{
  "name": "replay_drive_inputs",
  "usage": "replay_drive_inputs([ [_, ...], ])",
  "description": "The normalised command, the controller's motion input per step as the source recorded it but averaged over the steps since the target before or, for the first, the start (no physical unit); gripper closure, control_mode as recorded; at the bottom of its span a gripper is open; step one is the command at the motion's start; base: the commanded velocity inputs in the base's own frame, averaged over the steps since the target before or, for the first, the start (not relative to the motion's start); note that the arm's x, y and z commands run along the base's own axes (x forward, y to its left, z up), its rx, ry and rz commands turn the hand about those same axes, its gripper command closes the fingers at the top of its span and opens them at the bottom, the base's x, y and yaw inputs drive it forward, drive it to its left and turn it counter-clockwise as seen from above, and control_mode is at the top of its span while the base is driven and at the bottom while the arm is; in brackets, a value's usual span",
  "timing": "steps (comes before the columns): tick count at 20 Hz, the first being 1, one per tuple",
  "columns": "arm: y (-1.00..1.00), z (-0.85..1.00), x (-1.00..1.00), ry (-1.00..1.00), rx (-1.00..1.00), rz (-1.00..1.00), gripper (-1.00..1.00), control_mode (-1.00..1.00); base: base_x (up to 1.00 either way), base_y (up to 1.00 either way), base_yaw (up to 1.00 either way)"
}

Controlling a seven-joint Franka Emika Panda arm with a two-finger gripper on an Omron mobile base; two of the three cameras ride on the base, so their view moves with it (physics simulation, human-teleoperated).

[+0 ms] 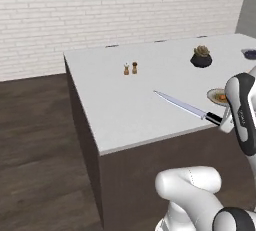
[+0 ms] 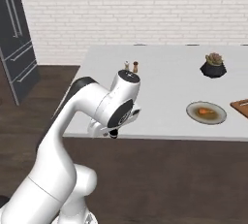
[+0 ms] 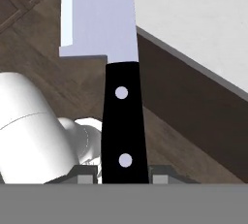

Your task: Pick up the knife from the drawer and place it on the cutting board. Then place the meat from the plate to the cutting board.

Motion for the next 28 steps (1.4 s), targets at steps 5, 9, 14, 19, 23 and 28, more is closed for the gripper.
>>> replay_drive_inputs([
  [5, 0.00, 0.00, 0.00, 0.00, 0.00, 0.00, 1.00, 1.00, 0.26, -0.79, 0.07],
  [9, 0.00, 0.00, 0.00, 0.00, 0.00, 0.00, 1.00, 1.00, 0.24, -0.81, 0.06],
  [14, 0.00, 0.00, 0.00, 0.00, 0.00, 0.00, 1.00, 1.00, 0.28, -0.77, 0.07],
  [19, 0.00, 0.00, 0.00, 0.00, 0.00, 0.00, 1.00, 1.00, 0.30, -0.63, 0.09],
  [23, 0.00, 0.00, 0.00, 0.00, 0.00, 0.00, 1.00, 1.00, 0.31, -0.58, 0.08],
  [28, 0.00, 0.00, 0.00, 0.00, 0.00, 0.00, 1.00, 1.00, 0.39, -0.56, 0.06],
])
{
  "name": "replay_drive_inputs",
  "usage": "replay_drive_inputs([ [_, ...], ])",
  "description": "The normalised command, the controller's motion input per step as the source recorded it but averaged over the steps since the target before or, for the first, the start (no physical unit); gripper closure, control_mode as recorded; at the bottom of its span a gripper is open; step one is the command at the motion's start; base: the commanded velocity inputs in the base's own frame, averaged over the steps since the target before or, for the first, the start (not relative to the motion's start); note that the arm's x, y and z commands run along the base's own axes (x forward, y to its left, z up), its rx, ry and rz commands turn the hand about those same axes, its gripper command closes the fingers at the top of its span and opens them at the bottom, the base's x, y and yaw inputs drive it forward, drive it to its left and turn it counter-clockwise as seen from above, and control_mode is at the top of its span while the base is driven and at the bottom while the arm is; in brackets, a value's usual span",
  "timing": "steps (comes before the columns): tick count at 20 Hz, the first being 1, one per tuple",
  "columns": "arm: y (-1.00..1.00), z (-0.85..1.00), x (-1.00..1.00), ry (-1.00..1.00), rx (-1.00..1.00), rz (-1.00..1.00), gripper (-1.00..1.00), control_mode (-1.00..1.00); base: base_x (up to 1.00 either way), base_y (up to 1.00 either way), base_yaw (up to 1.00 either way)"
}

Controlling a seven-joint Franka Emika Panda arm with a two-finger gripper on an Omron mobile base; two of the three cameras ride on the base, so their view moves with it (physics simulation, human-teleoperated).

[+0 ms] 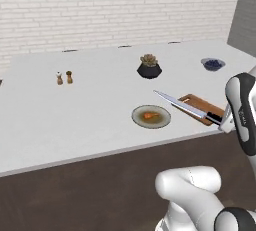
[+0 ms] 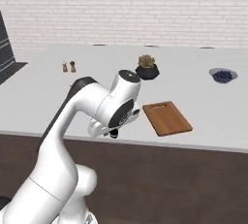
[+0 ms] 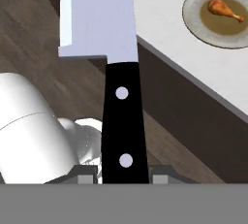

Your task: Pick up the knife from the drawer and place it on the cutting board. Then place the meat from the plate to the cutting board.

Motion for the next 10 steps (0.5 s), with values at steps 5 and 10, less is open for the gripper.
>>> replay_drive_inputs([
  [5, 0.00, 0.00, 0.00, 0.00, 0.00, 0.00, 1.00, 1.00, 0.44, -0.53, 0.05],
  [10, 0.00, 0.00, 0.00, 0.00, 0.00, 0.00, 1.00, 1.00, 0.44, -0.44, 0.04],
])
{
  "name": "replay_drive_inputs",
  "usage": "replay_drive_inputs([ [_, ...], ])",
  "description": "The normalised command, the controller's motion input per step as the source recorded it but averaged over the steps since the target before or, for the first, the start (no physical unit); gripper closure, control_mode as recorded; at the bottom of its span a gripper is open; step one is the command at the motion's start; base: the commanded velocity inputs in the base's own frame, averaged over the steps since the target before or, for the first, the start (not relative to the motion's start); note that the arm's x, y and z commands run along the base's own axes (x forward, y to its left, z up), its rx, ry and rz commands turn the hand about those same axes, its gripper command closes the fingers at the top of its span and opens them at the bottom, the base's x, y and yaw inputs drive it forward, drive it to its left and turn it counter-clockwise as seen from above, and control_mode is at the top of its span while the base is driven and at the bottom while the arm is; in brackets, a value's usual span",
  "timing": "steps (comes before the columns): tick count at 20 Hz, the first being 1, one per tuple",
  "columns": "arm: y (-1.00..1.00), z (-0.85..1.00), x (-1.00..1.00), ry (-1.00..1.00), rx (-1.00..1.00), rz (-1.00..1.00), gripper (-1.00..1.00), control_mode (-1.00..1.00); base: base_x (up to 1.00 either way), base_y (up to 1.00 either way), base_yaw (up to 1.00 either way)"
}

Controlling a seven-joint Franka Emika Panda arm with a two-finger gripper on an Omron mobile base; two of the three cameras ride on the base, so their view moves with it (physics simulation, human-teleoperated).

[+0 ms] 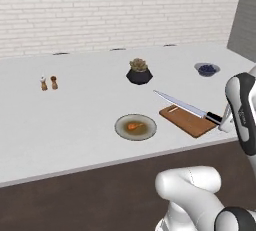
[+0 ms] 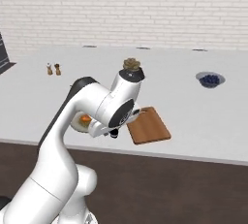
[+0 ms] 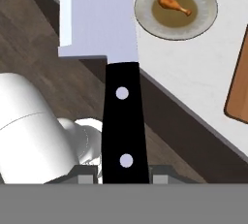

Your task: Pick up the knife from the drawer and place it on the cutting board. Then place the meat from the plate to the cutting board.

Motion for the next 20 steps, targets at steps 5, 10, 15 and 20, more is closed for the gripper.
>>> replay_drive_inputs([
  [5, 0.00, 0.00, 0.00, 0.00, 0.00, 0.00, 1.00, 1.00, 0.49, -0.36, 0.06],
  [10, 0.00, 0.00, 0.00, 0.00, 0.00, 0.00, 1.00, 1.00, 0.27, -0.21, 0.05],
  [15, 0.00, 0.00, 0.00, 0.00, 0.00, 0.00, 1.00, 1.00, 0.20, -0.17, 0.05],
  [20, -0.08, -0.03, 0.05, 0.00, 0.00, 0.00, 1.00, -1.00, 0.20, -0.20, 0.04],
])
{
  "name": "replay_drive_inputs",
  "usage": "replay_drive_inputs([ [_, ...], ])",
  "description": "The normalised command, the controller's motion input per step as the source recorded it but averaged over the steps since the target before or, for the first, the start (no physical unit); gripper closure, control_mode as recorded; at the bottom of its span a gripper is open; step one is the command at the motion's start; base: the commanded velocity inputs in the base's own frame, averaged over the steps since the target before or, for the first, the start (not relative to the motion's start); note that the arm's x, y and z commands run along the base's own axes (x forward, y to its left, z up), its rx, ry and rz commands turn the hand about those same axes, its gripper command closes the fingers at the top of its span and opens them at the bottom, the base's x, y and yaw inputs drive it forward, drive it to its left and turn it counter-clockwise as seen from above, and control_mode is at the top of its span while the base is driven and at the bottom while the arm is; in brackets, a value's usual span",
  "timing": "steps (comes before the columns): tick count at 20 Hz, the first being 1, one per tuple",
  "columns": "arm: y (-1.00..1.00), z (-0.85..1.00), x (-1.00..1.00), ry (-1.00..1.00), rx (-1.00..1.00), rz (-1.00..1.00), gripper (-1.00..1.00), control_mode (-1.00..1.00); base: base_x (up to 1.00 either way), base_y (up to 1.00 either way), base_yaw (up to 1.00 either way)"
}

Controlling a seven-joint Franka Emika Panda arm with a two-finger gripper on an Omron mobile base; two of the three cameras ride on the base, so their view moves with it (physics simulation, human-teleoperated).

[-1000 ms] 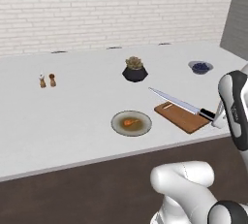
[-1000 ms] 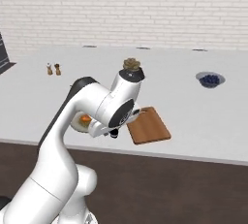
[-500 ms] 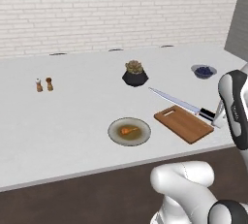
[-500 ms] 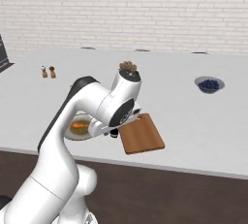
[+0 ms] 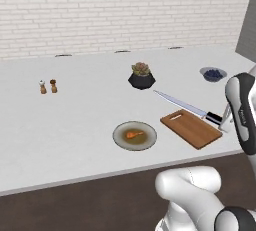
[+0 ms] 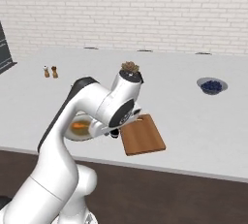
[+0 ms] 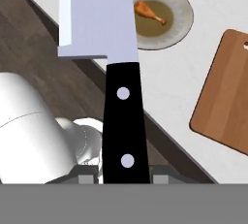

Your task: Pick up the knife from the drawer and place it on the cutting board. Then place the meat from the plate to the cutting board.

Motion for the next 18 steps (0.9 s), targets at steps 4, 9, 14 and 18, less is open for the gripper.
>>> replay_drive_inputs([
  [4, -0.56, -0.21, 0.29, 0.04, 0.00, 0.00, 1.00, -1.00, 0.00, 0.00, 0.00],
  [9, -0.63, -0.35, 0.43, 0.10, 0.00, 0.00, 1.00, -1.00, 0.00, 0.00, 0.00],
  [14, -0.51, -0.51, 0.61, 0.17, 0.01, 0.00, 1.00, -1.00, 0.00, 0.00, 0.00],
  [18, -0.26, -0.50, 0.70, 0.18, 0.07, -0.01, 1.00, -1.00, 0.00, 0.00, 0.00],
])
